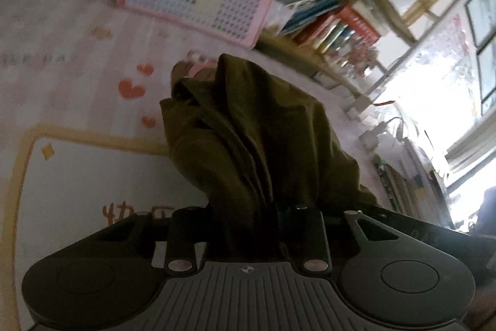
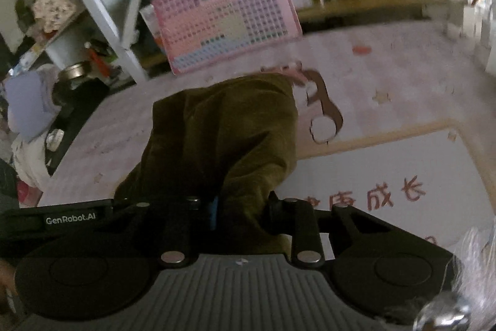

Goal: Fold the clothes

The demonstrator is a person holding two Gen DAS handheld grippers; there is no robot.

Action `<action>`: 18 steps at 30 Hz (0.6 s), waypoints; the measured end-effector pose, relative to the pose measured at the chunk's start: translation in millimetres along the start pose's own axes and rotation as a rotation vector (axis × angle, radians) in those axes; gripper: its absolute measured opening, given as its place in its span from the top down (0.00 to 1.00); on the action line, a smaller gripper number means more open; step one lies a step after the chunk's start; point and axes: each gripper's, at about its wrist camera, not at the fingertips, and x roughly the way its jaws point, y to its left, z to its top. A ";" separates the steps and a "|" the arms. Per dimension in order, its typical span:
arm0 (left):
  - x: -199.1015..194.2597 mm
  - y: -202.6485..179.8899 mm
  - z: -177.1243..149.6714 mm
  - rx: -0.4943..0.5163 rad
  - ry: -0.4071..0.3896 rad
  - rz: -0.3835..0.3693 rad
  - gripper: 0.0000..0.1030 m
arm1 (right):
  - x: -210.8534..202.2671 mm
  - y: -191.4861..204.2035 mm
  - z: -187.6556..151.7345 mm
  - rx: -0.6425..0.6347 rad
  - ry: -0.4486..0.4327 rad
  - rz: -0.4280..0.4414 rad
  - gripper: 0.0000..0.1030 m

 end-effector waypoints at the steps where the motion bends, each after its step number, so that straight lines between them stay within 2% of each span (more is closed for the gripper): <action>1: -3.3 -2.2 0.1 0.013 -0.007 0.003 0.70 | -2.8 0.9 -0.2 -0.002 -0.007 0.002 0.76; 9: -10.3 -14.7 -9.6 0.050 -0.010 0.059 0.70 | -5.9 2.7 -8.6 -0.017 0.012 0.011 0.76; 18: -15.9 -36.8 -15.0 0.059 -0.065 0.126 0.70 | -6.7 -11.0 -6.2 -0.043 0.024 0.085 0.76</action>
